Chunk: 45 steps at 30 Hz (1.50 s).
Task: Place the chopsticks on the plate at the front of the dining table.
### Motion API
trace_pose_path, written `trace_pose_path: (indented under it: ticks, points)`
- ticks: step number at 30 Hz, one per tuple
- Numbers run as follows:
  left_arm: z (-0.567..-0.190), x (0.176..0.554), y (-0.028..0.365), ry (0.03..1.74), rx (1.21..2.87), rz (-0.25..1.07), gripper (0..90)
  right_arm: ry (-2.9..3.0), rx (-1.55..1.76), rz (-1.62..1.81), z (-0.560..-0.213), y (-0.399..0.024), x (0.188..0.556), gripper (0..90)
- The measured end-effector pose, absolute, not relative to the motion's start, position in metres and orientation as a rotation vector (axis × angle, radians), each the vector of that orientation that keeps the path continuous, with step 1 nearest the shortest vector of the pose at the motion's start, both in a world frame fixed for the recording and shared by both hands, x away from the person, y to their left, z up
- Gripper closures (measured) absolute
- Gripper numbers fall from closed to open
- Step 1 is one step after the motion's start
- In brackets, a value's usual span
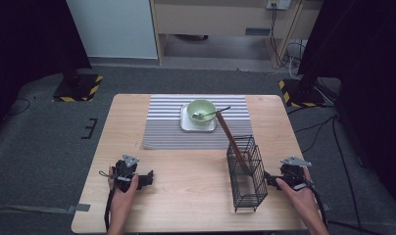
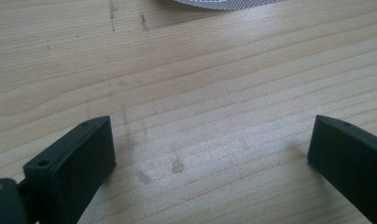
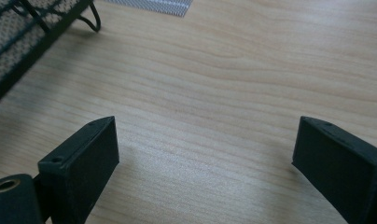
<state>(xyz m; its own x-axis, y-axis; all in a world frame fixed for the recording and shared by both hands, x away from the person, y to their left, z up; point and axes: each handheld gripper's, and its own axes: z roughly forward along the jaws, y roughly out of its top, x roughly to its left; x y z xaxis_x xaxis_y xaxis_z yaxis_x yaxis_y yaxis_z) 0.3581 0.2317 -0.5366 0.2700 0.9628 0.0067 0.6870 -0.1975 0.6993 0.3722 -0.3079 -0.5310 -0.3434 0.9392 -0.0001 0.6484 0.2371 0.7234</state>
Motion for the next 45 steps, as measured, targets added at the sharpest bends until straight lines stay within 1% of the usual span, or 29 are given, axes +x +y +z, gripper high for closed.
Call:
trace_pose_path:
  ticks: [4, 12, 22, 30, 34, 39, 45]
  points:
    - [-0.537, 0.358, 0.232, 1.483, 1.962, 0.612, 0.0, 2.089, 1.403, 0.909, -0.510, -0.309, 0.372, 11.6]
    - [-0.537, 0.358, 0.232, 1.483, 1.962, 0.612, 0.0, 2.125, 1.313, 0.928, -0.455, -0.306, 0.379, 18.0]
    - [-0.537, 0.358, 0.232, 1.483, 1.962, 0.612, 0.0, 2.158, 1.210, 0.972, -0.389, -0.291, 0.395, 25.5]
    - [-0.537, 0.358, 0.232, 1.483, 1.962, 0.612, 0.0, 2.184, 1.137, 1.005, -0.358, -0.271, 0.404, 31.4]
    - [-0.537, 0.358, 0.232, 1.483, 1.962, 0.612, 0.0, 2.192, 1.097, 1.021, -0.343, -0.258, 0.408, 35.8]
    - [-0.537, 0.358, 0.232, 1.483, 1.962, 0.612, 0.0, 2.226, 1.045, 1.046, -0.332, -0.236, 0.414, 43.2]
    - [-0.537, 0.358, 0.232, 1.483, 1.962, 0.612, 0.0, 2.252, 0.993, 1.112, -0.328, -0.206, 0.420, 56.8]
